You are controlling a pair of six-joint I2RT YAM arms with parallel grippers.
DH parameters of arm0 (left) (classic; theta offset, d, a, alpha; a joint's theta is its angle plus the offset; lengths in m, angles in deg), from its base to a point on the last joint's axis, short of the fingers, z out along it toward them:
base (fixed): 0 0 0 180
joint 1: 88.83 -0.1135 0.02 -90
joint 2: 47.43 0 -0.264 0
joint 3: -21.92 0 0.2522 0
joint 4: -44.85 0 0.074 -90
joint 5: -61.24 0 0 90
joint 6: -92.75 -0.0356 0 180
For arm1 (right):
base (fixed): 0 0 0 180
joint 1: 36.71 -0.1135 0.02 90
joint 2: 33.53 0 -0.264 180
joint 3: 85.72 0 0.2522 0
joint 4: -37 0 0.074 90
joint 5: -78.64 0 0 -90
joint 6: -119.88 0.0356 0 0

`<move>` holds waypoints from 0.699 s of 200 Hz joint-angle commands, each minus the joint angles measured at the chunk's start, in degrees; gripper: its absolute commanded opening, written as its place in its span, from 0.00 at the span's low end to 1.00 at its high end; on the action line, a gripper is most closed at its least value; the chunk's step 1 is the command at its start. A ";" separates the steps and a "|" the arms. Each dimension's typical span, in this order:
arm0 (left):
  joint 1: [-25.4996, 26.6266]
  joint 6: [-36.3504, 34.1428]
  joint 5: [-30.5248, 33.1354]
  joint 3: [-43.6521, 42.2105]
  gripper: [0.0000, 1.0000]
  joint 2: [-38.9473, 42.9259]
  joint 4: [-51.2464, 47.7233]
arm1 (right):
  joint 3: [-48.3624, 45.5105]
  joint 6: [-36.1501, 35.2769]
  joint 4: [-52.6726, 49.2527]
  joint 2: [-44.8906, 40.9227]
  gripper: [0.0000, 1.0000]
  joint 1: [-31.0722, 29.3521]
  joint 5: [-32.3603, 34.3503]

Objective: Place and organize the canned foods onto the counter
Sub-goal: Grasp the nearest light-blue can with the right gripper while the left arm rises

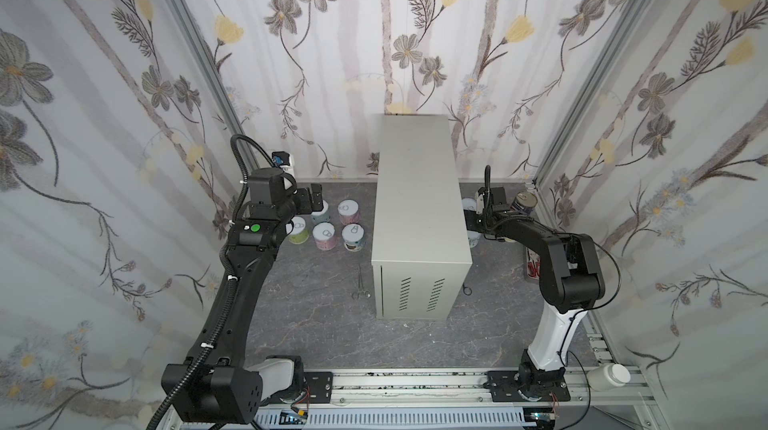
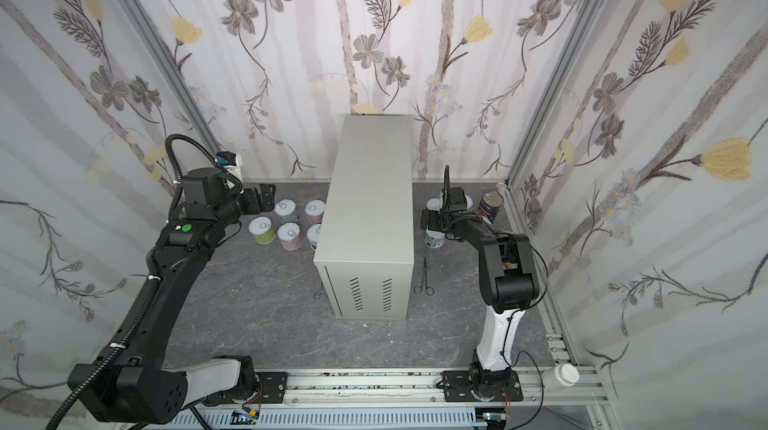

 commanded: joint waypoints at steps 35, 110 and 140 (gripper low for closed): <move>0.02 0.00 -0.15 -0.73 1.00 -0.05 0.85 | 1.00 -2.94 -2.21 2.96 1.00 -2.43 6.01; 0.05 0.59 -0.96 -0.73 1.00 -0.76 0.53 | 0.37 -3.32 -1.84 4.11 0.72 -2.98 9.24; 0.06 0.79 -1.25 -0.73 1.00 -2.12 0.46 | 0.18 -3.11 -2.66 4.49 0.60 -2.98 8.33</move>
